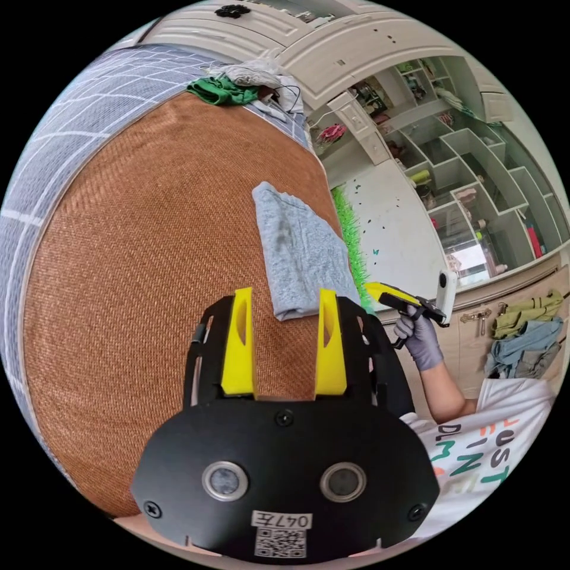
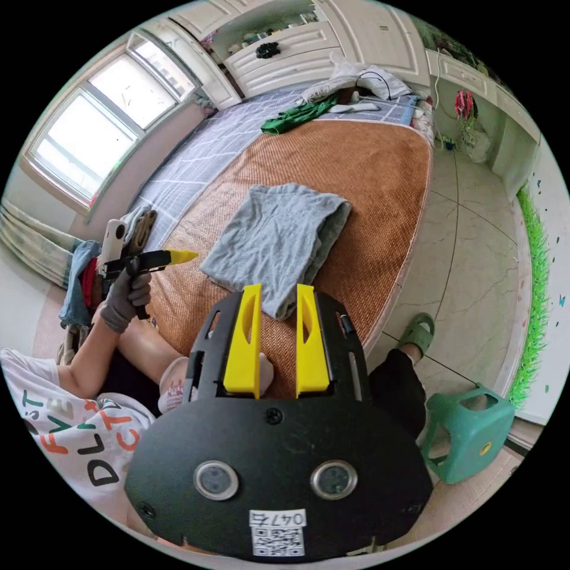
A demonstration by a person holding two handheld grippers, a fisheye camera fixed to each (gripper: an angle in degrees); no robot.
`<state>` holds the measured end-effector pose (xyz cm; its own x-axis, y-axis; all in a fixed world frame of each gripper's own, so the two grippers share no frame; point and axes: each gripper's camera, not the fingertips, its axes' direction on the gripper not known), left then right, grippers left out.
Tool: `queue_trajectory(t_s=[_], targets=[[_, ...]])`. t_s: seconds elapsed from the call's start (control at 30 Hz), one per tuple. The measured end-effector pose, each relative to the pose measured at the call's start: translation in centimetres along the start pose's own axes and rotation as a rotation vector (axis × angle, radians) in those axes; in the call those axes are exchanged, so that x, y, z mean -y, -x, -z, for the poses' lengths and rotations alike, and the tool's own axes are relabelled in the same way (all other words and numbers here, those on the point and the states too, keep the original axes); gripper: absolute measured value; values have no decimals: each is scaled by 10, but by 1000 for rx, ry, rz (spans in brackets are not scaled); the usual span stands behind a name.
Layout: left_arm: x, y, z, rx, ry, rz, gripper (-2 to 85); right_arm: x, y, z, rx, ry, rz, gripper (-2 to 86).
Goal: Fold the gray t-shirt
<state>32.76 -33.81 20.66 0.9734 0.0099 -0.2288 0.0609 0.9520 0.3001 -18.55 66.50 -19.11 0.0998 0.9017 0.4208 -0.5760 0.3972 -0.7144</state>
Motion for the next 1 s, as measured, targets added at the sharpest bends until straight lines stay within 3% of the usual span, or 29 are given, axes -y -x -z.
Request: queue_trajectory(t_s=[0.17, 0.3, 0.43, 0.53, 0.77, 0.87, 1.0], targets=[[-11, 50, -16, 2, 36, 16, 150, 4, -22, -20, 130, 86, -78, -5], [-22, 96, -19, -21, 38, 37, 154, 5, -47, -35, 147, 179, -117, 4], [-31, 143, -27, -78, 48, 59, 152, 16, -63, 5, 172, 6, -118, 57], [-38, 177, -25, -94, 42, 76, 142, 38, -92, 22, 308, -198, -134, 84], [-61, 263, -7, -189, 26, 140, 109, 82, -144, -41, 249, -136, -219, 72], [-75, 298, -4, -257, 30, 157, 71, 74, -154, -36, 298, -206, -238, 43], [-87, 331, 12, -251, 57, 144, 28, 89, -153, -43, 393, -152, -220, 16]])
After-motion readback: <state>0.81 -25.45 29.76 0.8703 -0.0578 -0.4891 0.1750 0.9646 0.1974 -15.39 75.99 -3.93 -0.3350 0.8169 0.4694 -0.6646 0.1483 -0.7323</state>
